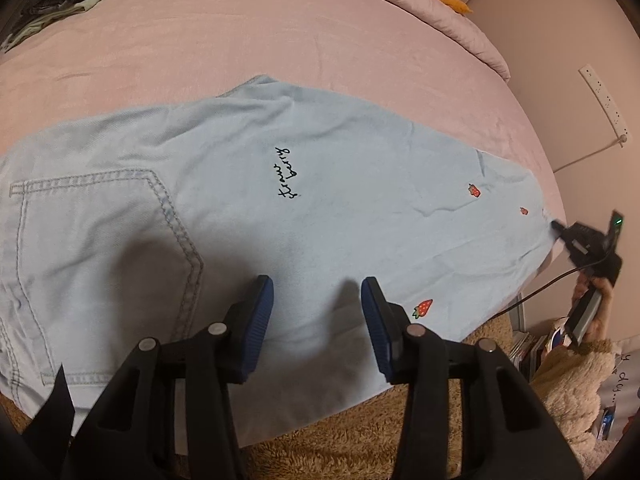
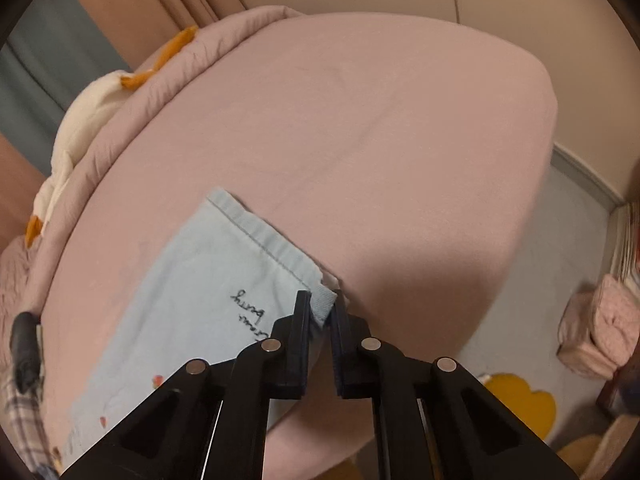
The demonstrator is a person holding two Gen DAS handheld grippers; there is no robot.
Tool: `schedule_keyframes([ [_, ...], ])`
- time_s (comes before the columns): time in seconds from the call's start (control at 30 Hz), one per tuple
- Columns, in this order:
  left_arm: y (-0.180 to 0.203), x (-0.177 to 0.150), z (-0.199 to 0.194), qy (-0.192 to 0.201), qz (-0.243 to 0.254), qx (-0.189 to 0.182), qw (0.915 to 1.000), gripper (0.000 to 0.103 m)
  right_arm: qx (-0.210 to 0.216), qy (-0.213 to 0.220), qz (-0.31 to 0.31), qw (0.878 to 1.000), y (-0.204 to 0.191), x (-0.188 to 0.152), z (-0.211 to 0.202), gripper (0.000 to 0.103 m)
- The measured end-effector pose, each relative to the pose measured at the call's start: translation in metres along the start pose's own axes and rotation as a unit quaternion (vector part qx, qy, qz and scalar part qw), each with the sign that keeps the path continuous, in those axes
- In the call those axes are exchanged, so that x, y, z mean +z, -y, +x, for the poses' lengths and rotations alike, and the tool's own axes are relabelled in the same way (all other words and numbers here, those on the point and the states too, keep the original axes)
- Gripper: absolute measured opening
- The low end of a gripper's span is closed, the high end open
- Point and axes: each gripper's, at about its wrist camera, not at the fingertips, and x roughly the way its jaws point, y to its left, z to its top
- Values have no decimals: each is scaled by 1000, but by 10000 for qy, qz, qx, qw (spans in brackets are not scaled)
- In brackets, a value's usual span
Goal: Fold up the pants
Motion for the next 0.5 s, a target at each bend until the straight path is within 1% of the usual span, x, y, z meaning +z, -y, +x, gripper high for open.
schedule_keyframes([
  [0.07,-1,-1,0,4,-5,12,10000,41,69,311,-224,9992,-12,8,-16,8],
  [0.13,-4,-1,-2,6,-24,11,10000,41,96,409,-299,9987,-16,11,-19,8],
  [0.2,-4,-2,-1,10,-34,0,10000,42,-21,308,-306,9991,-14,10,-10,8],
  [0.3,-4,-4,-1,16,29,21,10000,42,-342,3,-250,9991,-9,1,15,8],
  [0.37,-3,-5,-1,30,92,62,9999,42,-372,-75,-116,9992,1,-3,23,8],
  [0.43,-3,-5,0,36,118,91,9999,42,-252,-56,2,9997,10,-3,24,8],
  [0.5,-3,-5,-1,53,102,105,9999,42,-315,-99,-20,9995,8,-2,22,8],
])
